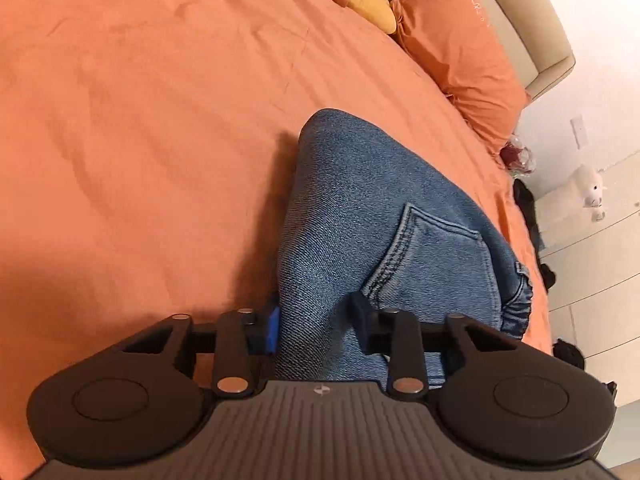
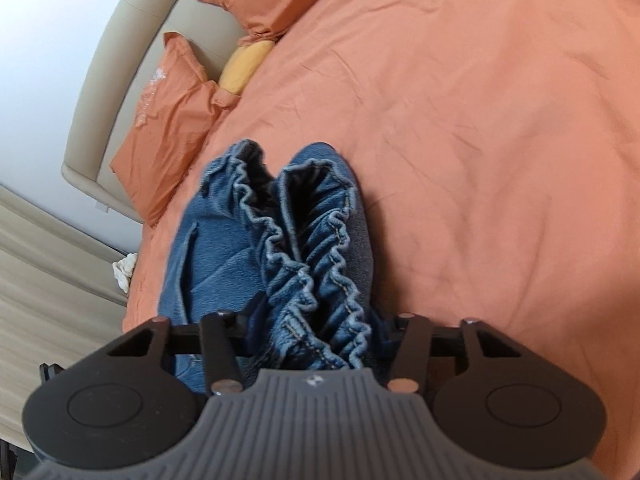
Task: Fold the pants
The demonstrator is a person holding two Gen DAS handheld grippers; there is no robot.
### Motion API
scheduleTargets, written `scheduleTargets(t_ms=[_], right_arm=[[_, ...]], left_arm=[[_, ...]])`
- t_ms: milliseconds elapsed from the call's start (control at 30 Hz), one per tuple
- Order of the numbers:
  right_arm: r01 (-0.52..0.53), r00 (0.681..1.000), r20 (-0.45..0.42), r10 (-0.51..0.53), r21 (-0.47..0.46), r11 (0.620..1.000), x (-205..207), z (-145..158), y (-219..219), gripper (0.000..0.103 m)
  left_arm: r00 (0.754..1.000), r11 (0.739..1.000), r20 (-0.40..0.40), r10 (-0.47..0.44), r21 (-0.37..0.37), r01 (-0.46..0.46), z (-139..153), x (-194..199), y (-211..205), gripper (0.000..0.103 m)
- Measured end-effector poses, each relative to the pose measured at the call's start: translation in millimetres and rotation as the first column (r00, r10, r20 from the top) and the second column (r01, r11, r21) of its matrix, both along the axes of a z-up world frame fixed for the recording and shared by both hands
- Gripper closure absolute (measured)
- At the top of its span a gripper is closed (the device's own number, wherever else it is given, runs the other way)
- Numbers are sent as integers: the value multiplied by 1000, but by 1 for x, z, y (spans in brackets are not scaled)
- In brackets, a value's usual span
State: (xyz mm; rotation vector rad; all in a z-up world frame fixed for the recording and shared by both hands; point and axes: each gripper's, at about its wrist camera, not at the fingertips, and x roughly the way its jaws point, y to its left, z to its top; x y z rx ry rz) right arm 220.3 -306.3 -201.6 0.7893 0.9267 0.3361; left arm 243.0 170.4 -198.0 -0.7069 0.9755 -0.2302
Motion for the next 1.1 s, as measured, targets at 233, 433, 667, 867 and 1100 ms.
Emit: scheduleTargets(t_ms=[233,433,667,867,1100], right_arm=[[-12,997,81,10,15,1000,-14,47,13,64],[-89,988,120,92,-32,996,-21,89,39,65],[-169,967,189,173,-36,985,-19,133,86,65],[-246,945,228,236,13,969,-11,156,148,65],[-324,928,220,300,81,943,6,148,235,65]], left_arm=[[999,1000,37,5,-17,-5,12,-7,3,74],[996,999,86,32,-31,-30,37,-20,19,78],[985,999,164,50,3,-51,84,-30,61,78],[978,993,203,56,90,-75,140,-43,119,78],[977,972,193,91,196,-130,170,-52,187,78]])
